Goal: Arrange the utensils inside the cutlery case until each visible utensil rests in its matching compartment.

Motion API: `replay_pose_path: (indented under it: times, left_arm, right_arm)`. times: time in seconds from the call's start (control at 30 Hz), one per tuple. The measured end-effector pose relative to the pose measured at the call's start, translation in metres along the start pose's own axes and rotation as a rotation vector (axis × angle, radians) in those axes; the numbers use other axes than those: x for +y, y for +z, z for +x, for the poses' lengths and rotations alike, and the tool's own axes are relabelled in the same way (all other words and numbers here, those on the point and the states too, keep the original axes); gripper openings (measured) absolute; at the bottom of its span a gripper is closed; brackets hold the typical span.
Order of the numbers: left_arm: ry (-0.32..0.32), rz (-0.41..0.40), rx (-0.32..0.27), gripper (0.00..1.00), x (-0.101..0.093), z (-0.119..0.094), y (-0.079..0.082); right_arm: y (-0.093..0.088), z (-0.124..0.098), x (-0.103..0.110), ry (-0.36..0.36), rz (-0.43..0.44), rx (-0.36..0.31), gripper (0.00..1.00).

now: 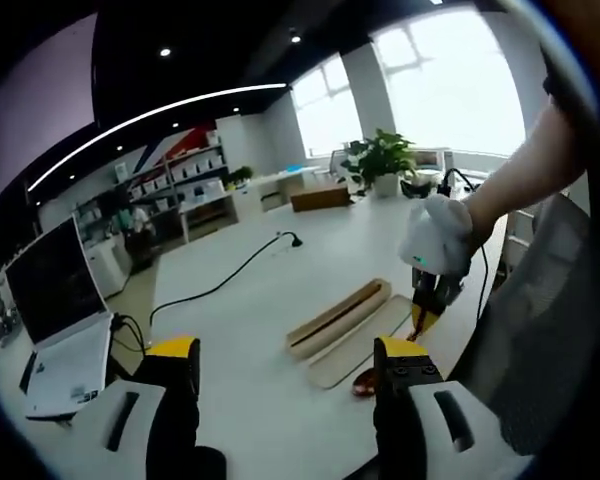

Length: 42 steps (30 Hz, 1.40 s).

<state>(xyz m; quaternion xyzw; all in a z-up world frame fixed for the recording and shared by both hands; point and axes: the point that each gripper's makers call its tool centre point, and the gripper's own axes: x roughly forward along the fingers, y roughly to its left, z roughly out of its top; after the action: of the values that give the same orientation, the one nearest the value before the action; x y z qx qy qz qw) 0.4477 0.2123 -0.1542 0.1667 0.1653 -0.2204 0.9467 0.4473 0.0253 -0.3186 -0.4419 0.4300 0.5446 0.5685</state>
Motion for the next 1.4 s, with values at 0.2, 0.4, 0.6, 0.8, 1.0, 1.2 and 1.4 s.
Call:
replay_pose_path:
  times: [0.2,0.4,0.6,0.8,1.0,1.2,1.4]
  left_arm:
    - [-0.002,-0.001,-0.001,0.73,0.0,0.0,0.0]
    - [-0.006,-0.001,-0.004,0.73,0.0,0.001,0.0]
    - [-0.007,-0.002,-0.006,0.73,-0.001,0.001,0.0]
    - [-0.005,-0.005,-0.008,0.73,0.0,0.001,0.001]
    - [-0.005,-0.004,-0.007,0.73,0.0,0.001,0.001]
    - [-0.004,-0.004,-0.004,0.73,0.0,0.001,0.0]
    - [-0.006,0.0,0.001,0.73,-0.001,0.001,0.0]
  right_arm:
    - [0.001,-0.009,-0.016,-0.035,0.01,-0.005,0.0]
    - [0.001,-0.014,-0.028,-0.059,0.016,-0.008,0.0]
    - [-0.004,-0.015,-0.041,-0.074,0.034,0.003,0.0]
    - [-0.006,-0.018,-0.053,-0.089,0.039,0.023,0.0]
    - [-0.009,-0.019,-0.063,-0.098,0.046,0.053,0.0]
    - [-0.007,-0.021,-0.072,-0.115,0.034,0.057,0.0]
    - [-0.001,-0.023,-0.082,-0.132,0.035,0.049,0.0]
